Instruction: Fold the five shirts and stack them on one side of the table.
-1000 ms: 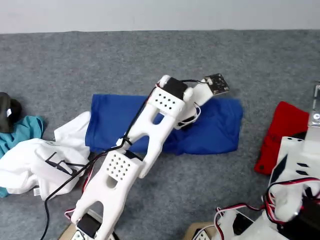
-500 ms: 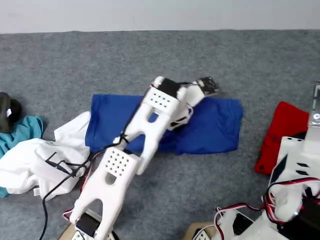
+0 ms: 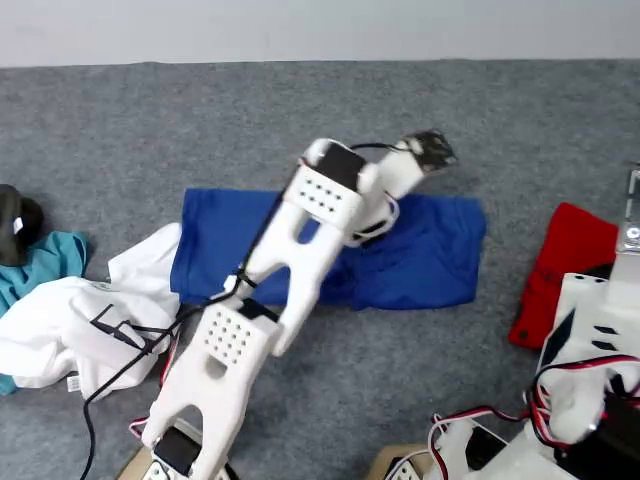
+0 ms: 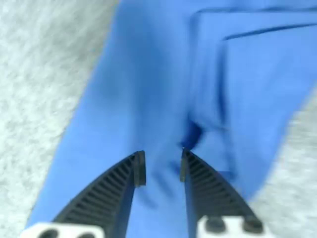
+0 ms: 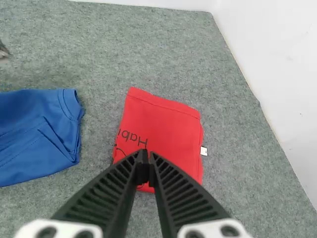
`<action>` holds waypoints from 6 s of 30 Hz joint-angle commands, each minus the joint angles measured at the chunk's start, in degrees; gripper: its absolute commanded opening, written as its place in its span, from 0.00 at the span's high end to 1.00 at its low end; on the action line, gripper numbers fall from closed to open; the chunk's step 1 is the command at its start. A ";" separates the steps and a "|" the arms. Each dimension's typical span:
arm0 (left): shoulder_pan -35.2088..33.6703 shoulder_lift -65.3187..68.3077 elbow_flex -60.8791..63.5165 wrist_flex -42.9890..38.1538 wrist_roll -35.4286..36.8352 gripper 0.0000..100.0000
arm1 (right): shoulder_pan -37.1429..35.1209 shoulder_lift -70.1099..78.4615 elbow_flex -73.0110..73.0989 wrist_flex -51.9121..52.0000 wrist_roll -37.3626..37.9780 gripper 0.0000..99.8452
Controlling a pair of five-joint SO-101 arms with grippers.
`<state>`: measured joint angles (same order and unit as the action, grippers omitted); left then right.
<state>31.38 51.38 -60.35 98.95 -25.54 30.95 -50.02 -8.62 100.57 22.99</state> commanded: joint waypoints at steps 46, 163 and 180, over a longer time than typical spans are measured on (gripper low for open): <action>7.91 -16.88 29.32 -0.53 2.46 0.88 | 0.57 0.13 0.00 2.24 -0.62 0.99; -72.44 -18.55 18.15 1.58 -0.44 0.82 | 0.48 1.10 21.27 2.15 -0.62 0.99; -46.86 -18.37 27.38 -1.14 6.51 0.76 | 0.48 1.10 21.27 2.15 -0.35 0.99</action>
<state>-20.92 36.35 -35.56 98.95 -21.58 30.95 -48.97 12.84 100.57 22.99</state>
